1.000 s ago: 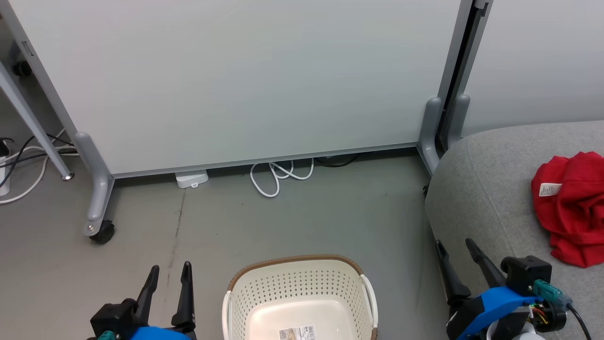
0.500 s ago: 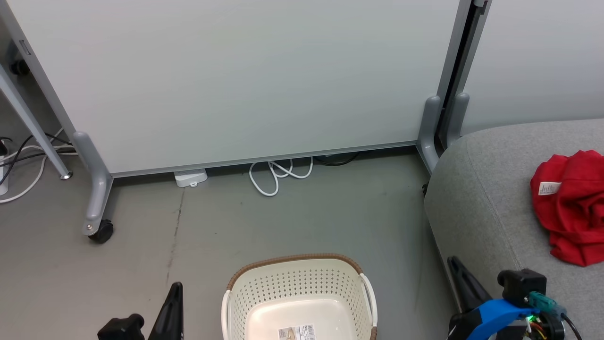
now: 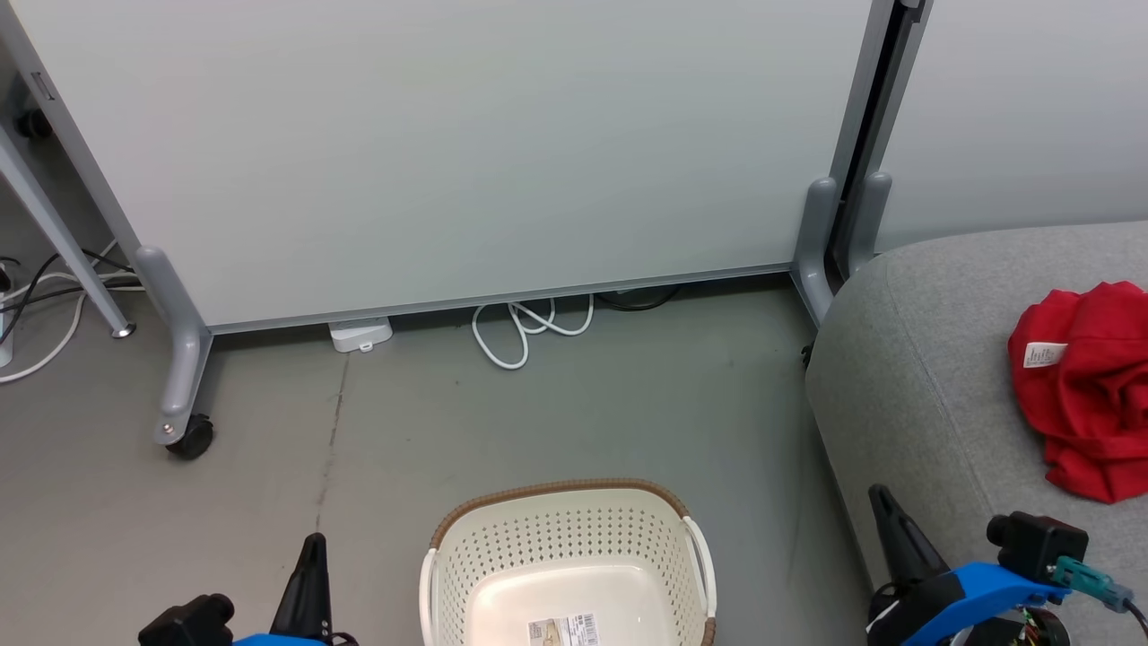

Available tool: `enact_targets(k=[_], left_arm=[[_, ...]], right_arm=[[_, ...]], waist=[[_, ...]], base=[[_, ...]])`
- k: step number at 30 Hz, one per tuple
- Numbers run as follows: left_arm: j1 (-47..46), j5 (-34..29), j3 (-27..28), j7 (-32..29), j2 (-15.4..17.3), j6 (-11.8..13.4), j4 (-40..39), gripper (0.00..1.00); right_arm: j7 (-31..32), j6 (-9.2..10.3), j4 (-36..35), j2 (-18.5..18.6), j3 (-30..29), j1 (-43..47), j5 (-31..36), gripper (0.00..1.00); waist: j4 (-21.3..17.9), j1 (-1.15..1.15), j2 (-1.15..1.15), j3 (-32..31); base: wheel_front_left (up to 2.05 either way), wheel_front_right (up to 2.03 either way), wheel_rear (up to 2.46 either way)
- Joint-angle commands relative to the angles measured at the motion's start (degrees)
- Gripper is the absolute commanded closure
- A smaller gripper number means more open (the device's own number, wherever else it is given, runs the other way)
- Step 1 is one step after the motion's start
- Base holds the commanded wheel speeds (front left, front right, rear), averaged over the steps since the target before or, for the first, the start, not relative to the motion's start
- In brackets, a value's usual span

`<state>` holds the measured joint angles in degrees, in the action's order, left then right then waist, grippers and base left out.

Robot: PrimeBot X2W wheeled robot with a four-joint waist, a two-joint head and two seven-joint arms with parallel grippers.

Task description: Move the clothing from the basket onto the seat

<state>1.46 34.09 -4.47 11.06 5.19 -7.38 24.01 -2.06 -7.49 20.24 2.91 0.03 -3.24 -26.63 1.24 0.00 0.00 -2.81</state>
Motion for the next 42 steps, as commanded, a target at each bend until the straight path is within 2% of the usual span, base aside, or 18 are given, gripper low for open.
enact_targets(k=[1,19,42], left_arm=[[-2.1,2.3,0.7,-0.7,0.1,0.0,-1.4,1.00],[-3.7,16.1,3.3,-4.8,-0.5,-0.1,-3.6,1.00],[-5.2,30.2,5.9,-9.1,-1.1,-0.1,-5.8,1.00]], right_arm=[[0.3,0.00,-1.3,0.0,-0.4,-1.3,-2.7,1.00],[2.3,0.00,-2.7,0.0,-1.9,-1.8,-18.2,1.00],[4.4,-0.01,-4.0,0.0,-3.5,-2.4,-34.1,1.00]], waist=[[0.0,0.00,0.00,0.0],[-0.2,0.00,0.00,0.5],[-0.5,0.00,0.00,1.1]], base=[[0.00,0.00,0.00],[0.00,0.00,0.00],[0.00,0.00,0.00]])
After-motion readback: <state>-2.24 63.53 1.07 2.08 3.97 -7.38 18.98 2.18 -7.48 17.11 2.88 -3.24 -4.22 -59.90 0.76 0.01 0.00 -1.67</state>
